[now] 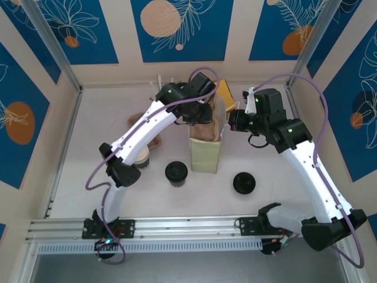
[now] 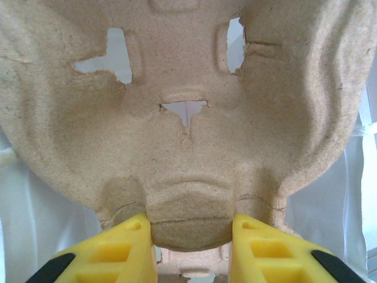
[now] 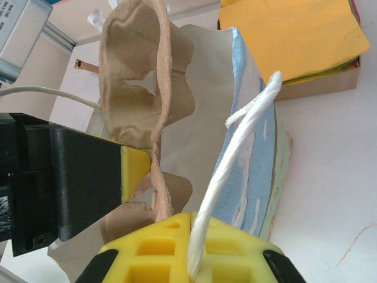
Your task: Pack the takeout coffee
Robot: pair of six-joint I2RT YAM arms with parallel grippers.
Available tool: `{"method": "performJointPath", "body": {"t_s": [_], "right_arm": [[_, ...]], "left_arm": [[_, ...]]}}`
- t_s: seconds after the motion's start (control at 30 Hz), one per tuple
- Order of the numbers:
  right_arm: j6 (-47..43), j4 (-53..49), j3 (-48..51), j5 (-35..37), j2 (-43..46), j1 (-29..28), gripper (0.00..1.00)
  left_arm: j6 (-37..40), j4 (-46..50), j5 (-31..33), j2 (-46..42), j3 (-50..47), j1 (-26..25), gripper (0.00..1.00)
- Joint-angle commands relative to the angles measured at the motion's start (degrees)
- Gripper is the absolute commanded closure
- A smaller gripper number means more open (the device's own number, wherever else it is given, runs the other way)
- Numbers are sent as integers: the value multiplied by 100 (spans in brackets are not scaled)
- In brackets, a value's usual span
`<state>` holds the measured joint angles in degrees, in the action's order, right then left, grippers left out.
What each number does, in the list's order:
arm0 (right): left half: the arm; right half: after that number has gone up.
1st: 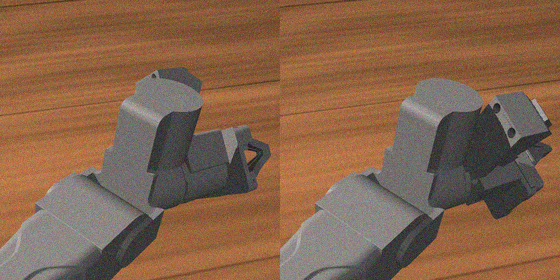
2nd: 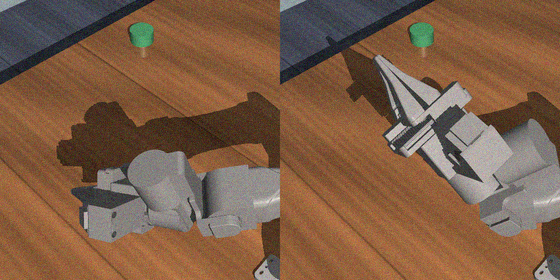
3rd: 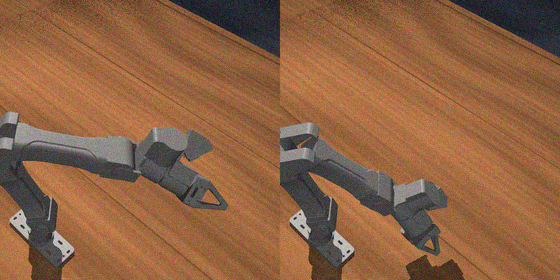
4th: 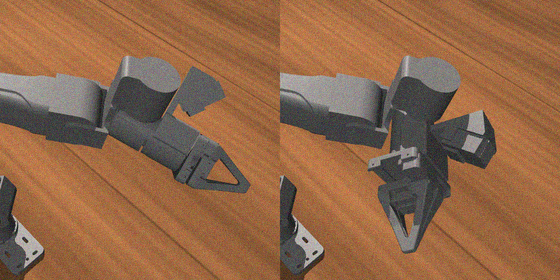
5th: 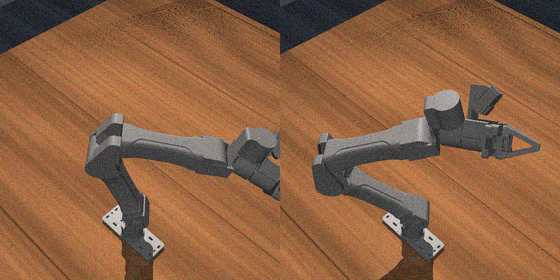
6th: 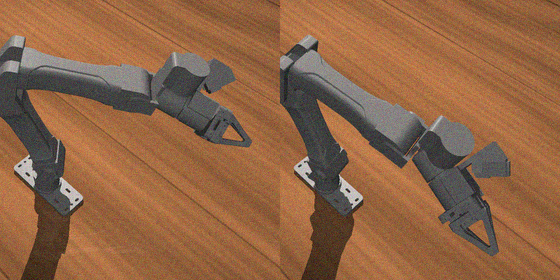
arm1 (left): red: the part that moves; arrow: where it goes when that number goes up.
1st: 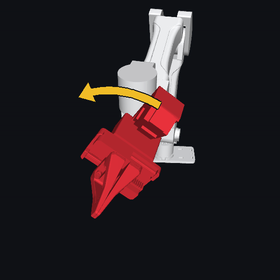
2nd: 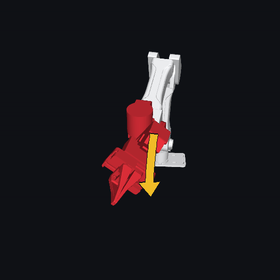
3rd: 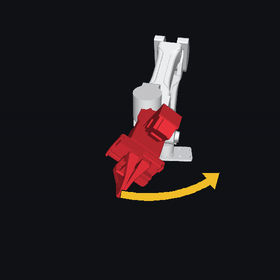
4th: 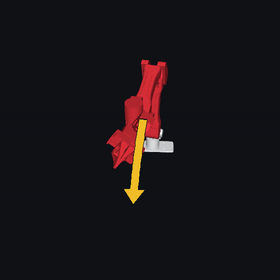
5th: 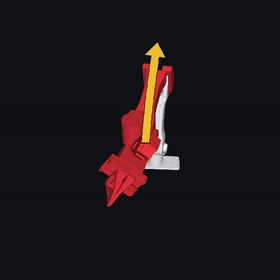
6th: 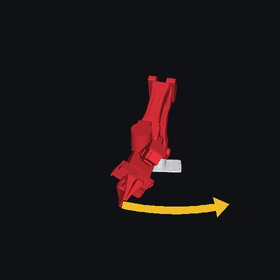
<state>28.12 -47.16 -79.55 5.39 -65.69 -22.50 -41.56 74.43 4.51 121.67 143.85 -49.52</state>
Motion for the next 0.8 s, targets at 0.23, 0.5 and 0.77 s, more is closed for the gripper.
{"method": "performJointPath", "body": {"t_s": [0.23,0.5,0.77], "right_arm": [[99,93,90,24,65,-171,99],[148,214,175,41,81,-247,98],[178,303,284,41,109,-305,98]], "left_arm": [[30,440,-229,324,108,-63,73],[43,616,-249,402,116,-88,73],[25,680,-392,566,118,-134,73]]}}
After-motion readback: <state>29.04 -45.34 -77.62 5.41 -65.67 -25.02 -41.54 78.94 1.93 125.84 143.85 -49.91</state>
